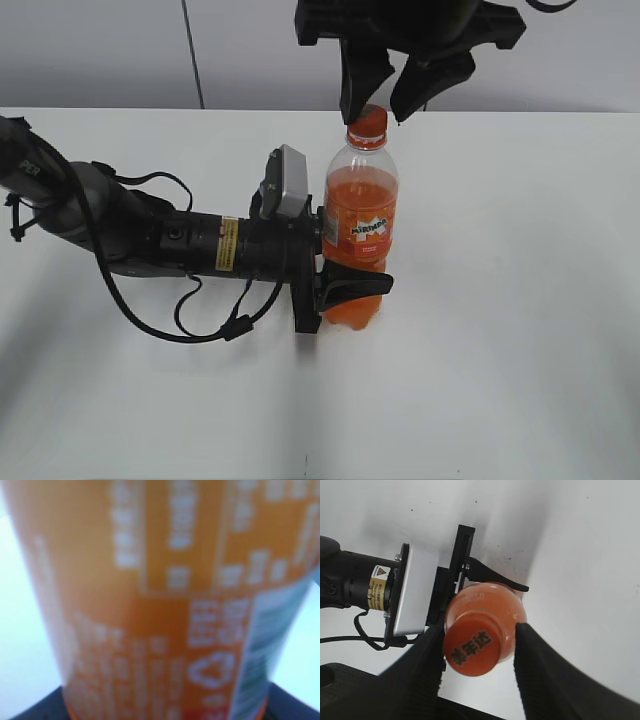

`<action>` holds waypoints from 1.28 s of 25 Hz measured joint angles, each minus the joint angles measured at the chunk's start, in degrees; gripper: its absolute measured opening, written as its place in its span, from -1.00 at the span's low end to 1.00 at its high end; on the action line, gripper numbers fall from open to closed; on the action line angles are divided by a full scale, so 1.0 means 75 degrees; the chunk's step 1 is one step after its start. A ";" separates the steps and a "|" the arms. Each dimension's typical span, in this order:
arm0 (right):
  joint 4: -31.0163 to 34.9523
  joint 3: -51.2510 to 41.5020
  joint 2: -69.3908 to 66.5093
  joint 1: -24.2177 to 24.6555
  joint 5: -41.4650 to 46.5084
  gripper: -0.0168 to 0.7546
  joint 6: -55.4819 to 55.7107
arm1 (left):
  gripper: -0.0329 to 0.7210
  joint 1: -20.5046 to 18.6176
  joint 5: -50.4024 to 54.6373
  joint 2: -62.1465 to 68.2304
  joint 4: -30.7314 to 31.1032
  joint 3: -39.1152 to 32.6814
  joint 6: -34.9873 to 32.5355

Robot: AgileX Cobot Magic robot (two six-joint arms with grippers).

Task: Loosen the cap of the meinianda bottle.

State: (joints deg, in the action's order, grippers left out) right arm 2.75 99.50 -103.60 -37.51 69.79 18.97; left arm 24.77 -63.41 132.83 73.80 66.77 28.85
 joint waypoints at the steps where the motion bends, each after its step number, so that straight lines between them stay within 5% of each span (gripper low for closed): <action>1: 0.0000 -0.0007 -0.0007 0.0000 0.0011 -0.04 0.0008 | 0.11 0.0000 0.0000 0.0000 0.0000 0.0000 0.0000; 15: 0.0038 -0.0023 -0.0117 0.0000 0.0011 -0.04 0.0071 | 0.11 0.0000 0.0003 0.0000 -0.0006 0.0000 0.0003; 20: 0.0088 -0.0023 -0.0117 0.0000 -0.0003 -0.26 0.0071 | 0.11 0.0002 0.0010 0.0000 -0.0006 0.0000 0.0009; 26: 0.0124 -0.0023 -0.0117 0.0000 -0.0003 -0.26 0.0033 | 0.11 0.0002 0.0009 0.0000 -0.0009 0.0000 0.0009; 32: 0.0283 -0.0023 -0.0117 0.0000 0.0005 -0.26 -0.1962 | 0.11 0.0002 0.0009 0.0000 -0.0009 0.0000 0.0001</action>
State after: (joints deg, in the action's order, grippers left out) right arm 4.87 99.32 -104.47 -37.51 69.83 4.26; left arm 24.79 -63.34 132.83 73.74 66.77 28.86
